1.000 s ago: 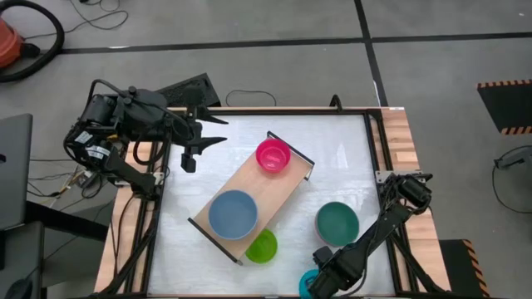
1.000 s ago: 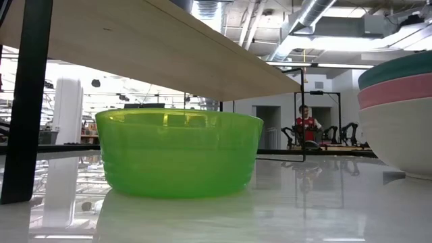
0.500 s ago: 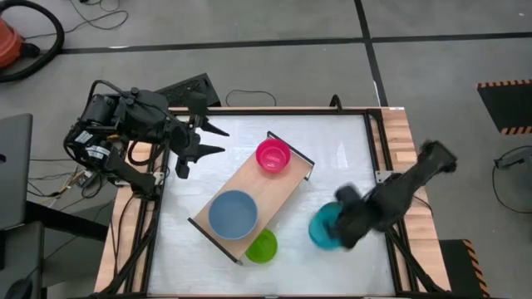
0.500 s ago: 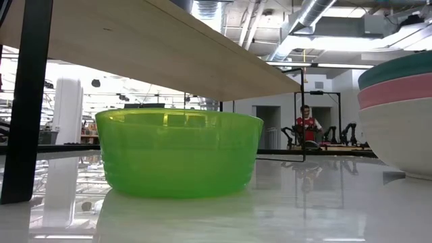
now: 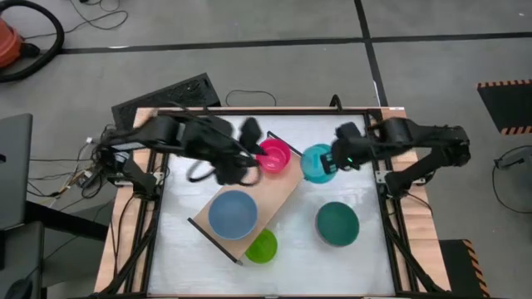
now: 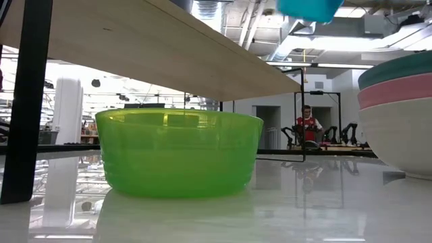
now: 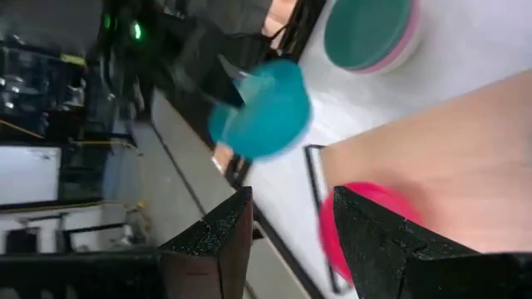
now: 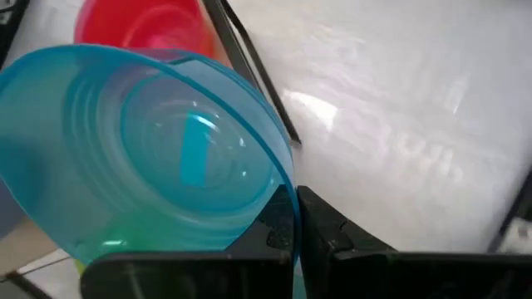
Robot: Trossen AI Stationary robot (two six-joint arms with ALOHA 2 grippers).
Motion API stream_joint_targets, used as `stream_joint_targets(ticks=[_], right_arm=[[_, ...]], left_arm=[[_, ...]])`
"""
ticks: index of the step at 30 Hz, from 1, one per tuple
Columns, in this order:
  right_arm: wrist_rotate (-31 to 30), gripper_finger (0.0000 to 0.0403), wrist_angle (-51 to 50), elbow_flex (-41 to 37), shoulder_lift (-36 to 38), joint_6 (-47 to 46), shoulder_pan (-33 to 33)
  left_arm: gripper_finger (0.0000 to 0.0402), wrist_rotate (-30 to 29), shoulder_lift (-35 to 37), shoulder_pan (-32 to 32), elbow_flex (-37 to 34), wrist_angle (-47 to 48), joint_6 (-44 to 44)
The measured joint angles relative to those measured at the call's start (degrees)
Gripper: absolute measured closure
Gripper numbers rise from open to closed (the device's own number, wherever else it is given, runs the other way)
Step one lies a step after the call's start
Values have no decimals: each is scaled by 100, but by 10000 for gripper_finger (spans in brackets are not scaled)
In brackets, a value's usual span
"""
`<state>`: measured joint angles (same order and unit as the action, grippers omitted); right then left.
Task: Place and stack bowls onto a shelf
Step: Stack the light blue bowl onto the pink bowl on the shelf
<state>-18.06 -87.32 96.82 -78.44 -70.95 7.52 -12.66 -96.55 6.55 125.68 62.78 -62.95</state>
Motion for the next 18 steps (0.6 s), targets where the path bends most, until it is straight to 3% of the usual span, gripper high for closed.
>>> stream_joint_targets(ticks=[8,18], right_arm=[[426,380,638,216,-172,1369,-671],[629,380,571,655,-195,1777,-807]], left_arm=[[248,-320,-780,-7,-6,-411,-1005],[248,-681,-1151,-20,-6,-1036,-1459]])
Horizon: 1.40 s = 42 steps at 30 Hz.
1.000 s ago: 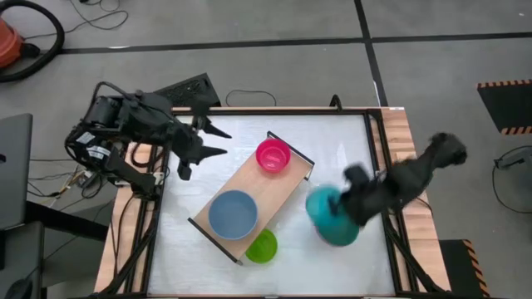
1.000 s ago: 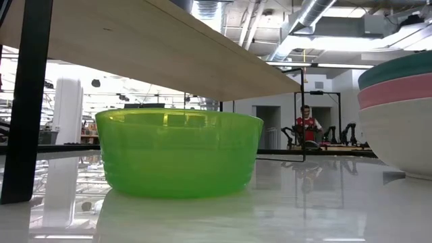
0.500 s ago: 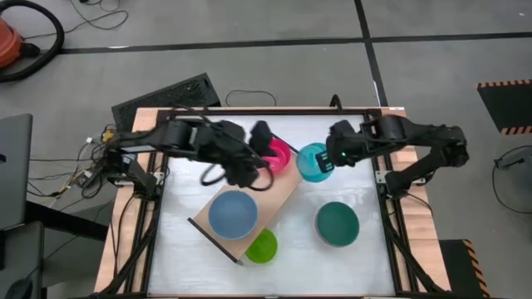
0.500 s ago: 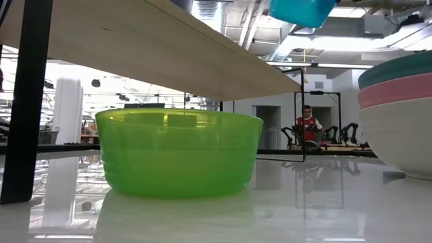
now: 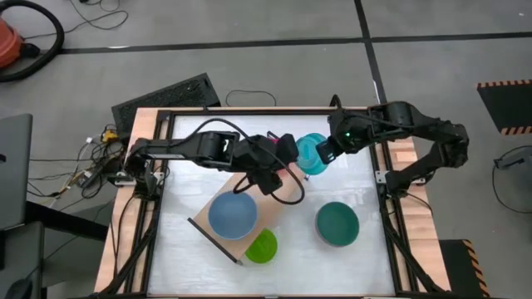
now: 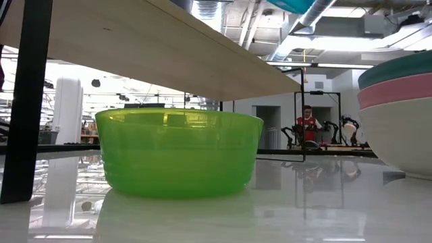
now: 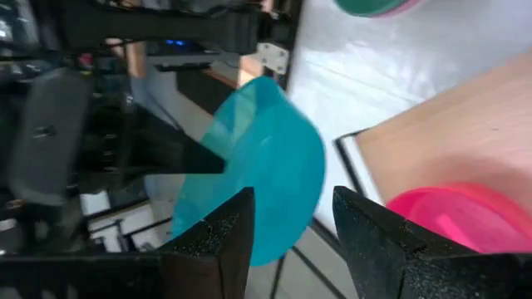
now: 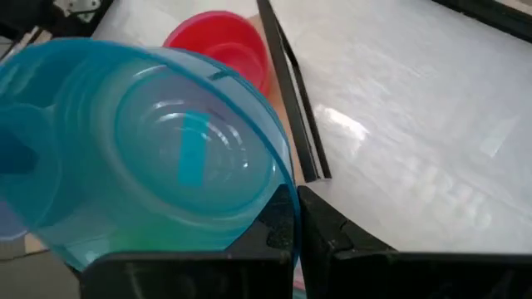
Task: Place and stack bowls onto a shelf
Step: Stack the light blue bowl onto the pink bowl on the shelf
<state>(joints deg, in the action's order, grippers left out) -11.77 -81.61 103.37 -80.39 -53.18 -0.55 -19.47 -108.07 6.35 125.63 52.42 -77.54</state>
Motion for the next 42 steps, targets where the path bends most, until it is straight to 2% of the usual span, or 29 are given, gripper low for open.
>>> stream_joint_targets(ticks=[7,13,18,25,29,34,42], right_arm=[[226,380,-32,0,-199,270,1],[448,380,2,-2,-347,502,1],[571,380,14,-2,-334,558,1],[593,380,73,-4,-326,724,1],[593,380,118,-4,-338,805,1],[603,380,103,-4,-342,883,3],[708,380,176,-4,-409,1297,1]], left_arm=[[248,32,4,-4,4,-306,-481],[248,226,6,-2,3,-40,-885],[248,220,1,-23,-228,205,-932],[251,123,6,-17,-245,75,-933],[291,61,6,-19,-247,185,-1064],[381,98,6,-15,-247,278,-1190],[396,105,6,-9,-249,309,-1285]])
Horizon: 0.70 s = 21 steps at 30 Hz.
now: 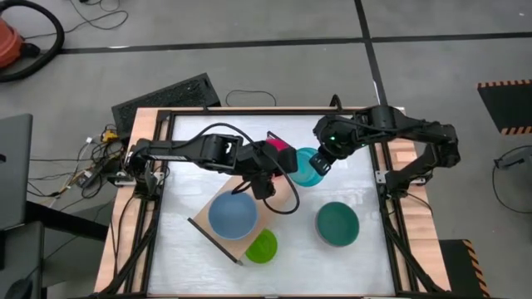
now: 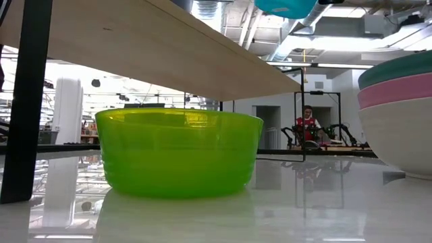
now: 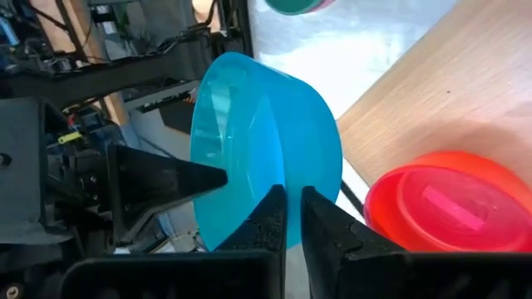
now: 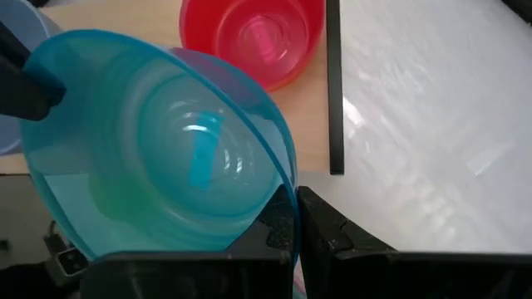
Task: Place and stack bowls onto a shelf
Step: Stack the light blue bowl onto the pink bowl on the shelf
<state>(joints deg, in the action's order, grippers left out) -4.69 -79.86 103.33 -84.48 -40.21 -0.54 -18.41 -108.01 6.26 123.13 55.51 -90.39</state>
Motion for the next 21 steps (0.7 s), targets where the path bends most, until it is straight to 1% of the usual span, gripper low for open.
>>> stream_joint_targets(ticks=[3,10,16,21], right_arm=[[-2,375,35,-4,-17,251,0],[22,293,123,4,-27,652,-72],[41,253,131,34,-33,1038,-81],[3,212,170,399,-34,1414,-85]], left_arm=[[399,-18,0,1,-4,9,9],[401,-323,0,-6,-9,-14,316],[401,-463,-2,-19,-9,-46,426],[401,-557,0,-113,-9,14,574]])
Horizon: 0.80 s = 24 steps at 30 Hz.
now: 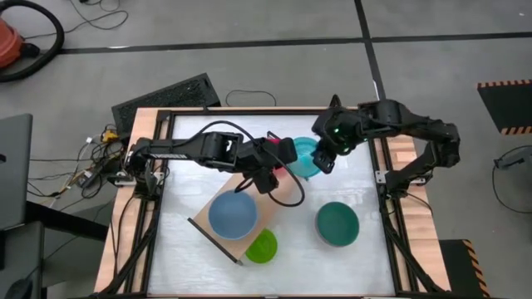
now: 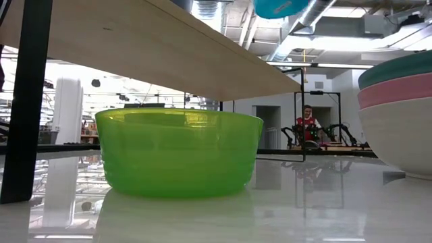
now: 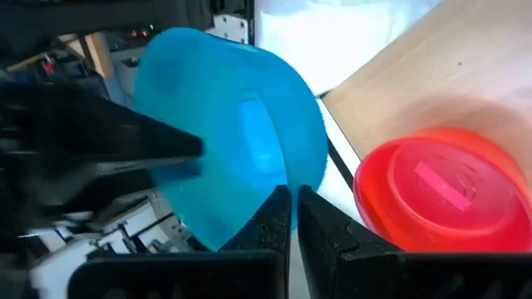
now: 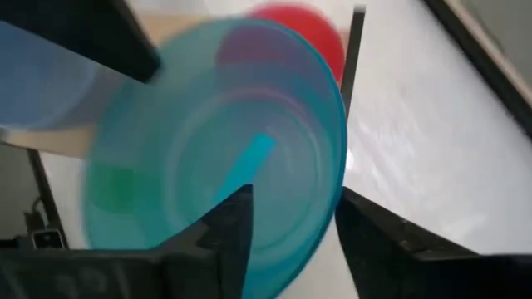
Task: Place and stack bowls onto a shelf
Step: Stack the light blue bowl onto the pink bowl on the shelf
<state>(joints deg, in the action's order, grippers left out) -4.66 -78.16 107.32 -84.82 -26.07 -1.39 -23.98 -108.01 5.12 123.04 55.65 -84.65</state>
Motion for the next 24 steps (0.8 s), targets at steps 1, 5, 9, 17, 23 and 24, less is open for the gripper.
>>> stream_joint_targets(ticks=[1,5,9,17,23,24], right_arm=[[-19,202,10,108,0,47,0],[-21,164,110,575,3,115,-142],[20,150,191,1015,2,243,-211],[48,148,462,1688,12,570,-210],[42,148,100,2116,61,574,-206],[35,148,58,2136,84,567,-205]], left_arm=[[400,-39,0,-12,0,31,0],[400,-63,0,-64,0,70,49],[400,-98,0,-130,2,5,212],[401,-283,0,-316,7,146,599],[401,65,66,-507,9,1163,1322],[401,151,95,-535,9,1233,1505]])
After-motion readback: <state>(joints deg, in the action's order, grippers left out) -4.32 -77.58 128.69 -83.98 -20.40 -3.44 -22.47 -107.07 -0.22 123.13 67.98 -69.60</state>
